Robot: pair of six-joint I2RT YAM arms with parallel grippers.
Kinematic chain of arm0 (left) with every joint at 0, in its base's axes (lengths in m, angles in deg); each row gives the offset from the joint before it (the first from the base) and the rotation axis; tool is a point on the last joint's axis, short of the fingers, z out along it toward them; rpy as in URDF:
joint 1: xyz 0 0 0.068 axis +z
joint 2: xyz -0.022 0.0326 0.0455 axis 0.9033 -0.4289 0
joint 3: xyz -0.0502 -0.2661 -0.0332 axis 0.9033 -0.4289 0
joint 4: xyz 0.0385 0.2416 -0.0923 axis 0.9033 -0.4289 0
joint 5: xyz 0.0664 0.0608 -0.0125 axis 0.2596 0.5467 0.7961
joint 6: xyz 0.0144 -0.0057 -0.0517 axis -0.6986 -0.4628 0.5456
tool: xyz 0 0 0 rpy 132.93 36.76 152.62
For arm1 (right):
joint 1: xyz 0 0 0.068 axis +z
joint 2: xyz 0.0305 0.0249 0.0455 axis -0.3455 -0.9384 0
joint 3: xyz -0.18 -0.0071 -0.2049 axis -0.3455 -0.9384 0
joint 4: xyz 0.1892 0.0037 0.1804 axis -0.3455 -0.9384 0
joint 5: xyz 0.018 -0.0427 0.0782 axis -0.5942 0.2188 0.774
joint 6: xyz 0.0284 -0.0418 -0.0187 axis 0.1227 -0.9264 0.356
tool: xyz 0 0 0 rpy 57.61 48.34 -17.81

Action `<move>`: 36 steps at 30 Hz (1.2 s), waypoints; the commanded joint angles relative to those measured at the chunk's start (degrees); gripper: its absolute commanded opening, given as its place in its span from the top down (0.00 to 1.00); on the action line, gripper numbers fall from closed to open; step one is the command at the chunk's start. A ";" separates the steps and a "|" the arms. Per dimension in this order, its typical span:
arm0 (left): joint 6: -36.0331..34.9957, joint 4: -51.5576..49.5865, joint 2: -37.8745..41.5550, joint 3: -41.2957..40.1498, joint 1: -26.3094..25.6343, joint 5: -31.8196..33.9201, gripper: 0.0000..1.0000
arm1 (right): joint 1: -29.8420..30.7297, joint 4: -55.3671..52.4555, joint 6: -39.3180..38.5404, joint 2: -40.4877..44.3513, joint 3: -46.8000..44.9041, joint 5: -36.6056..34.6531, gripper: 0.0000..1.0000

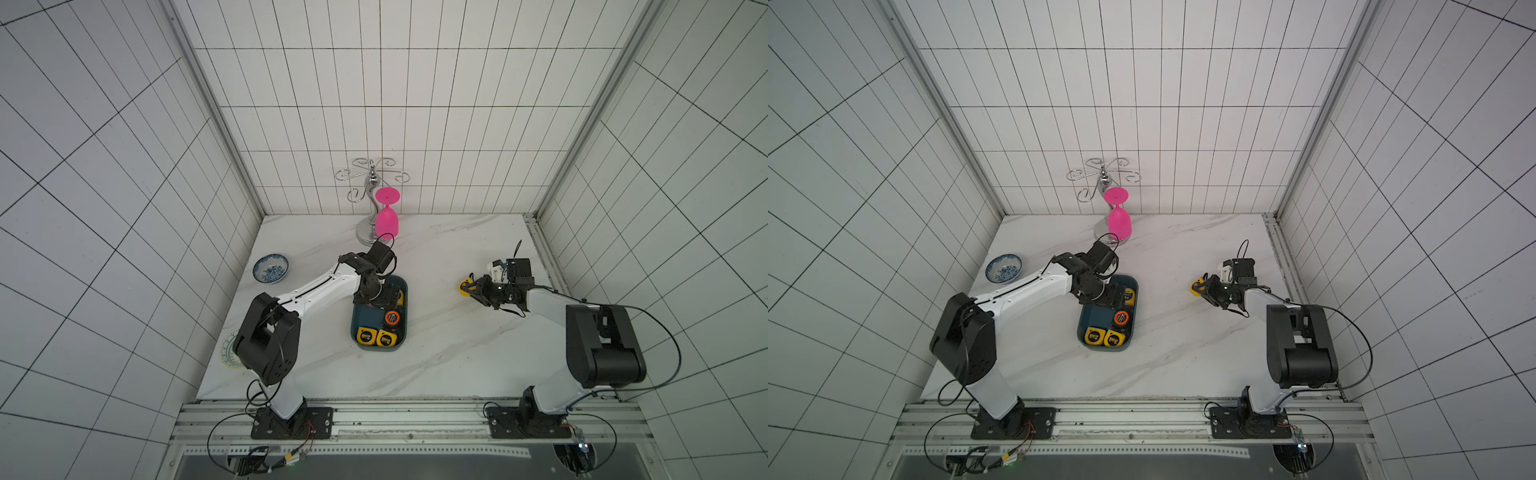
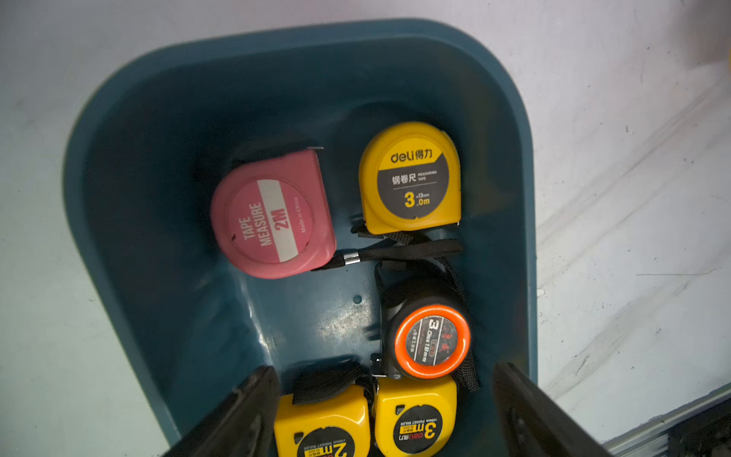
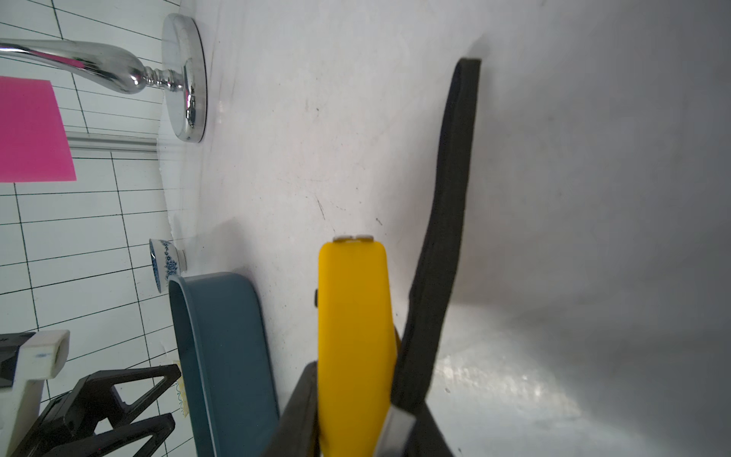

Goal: Take the tape measure out of the storage box
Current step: Place the tape measure at the center of the board, then pick up the tape measure from the storage box.

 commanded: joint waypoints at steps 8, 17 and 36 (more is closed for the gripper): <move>-1.51 0.66 -1.74 -1.50 -1.83 0.44 0.13 | -1.23 -6.78 -3.19 -0.45 1.96 0.65 0.65; -1.30 0.64 -1.92 -2.22 -2.48 0.96 0.14 | -1.60 -14.39 -5.22 2.63 1.87 -2.08 0.36; -2.25 1.19 -4.87 -2.19 -5.49 1.19 0.15 | -1.50 -28.11 -7.41 16.65 0.70 -6.71 0.01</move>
